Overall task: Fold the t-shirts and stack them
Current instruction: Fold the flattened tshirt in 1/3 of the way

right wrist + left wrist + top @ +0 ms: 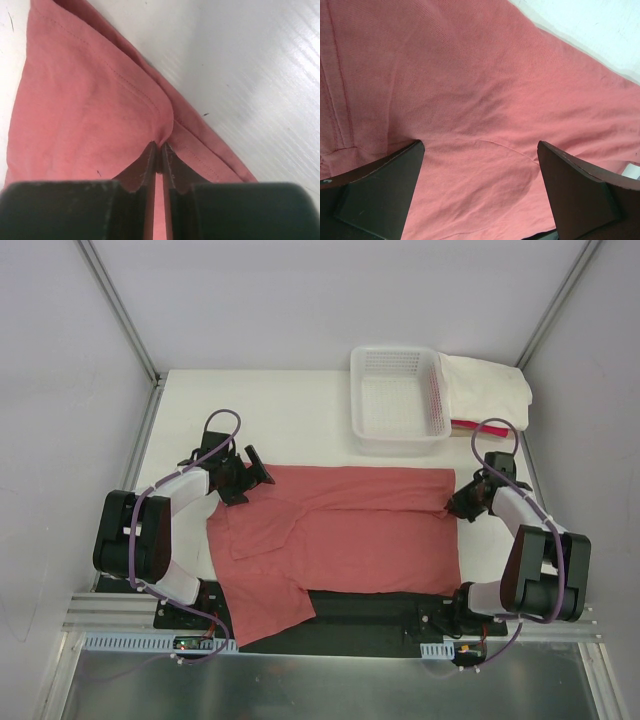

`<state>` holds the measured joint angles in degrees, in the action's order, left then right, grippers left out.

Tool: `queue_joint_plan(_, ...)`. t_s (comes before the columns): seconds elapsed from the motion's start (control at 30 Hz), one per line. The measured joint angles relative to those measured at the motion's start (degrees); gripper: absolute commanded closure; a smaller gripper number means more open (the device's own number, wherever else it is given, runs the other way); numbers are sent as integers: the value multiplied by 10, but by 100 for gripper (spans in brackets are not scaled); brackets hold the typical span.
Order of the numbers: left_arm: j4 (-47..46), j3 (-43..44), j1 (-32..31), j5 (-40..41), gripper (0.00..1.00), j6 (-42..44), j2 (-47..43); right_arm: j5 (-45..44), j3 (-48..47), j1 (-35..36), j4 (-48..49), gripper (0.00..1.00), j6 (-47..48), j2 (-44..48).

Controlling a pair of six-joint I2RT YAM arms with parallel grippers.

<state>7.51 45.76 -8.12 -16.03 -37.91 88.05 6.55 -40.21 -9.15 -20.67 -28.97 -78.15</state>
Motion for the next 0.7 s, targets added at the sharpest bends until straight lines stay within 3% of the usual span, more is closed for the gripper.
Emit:
queue_joint_plan(0.2,0,0,0,0,1,0,0,3,-22,0,-11,99,26,-2)
queue_joint_plan(0.5,0,0,0,0,1,0,0,3,-153,0,-58,99,165,31)
queue_joint_plan(0.7,0,0,0,0,1,0,0,36,-138,0,-62,99,236,24)
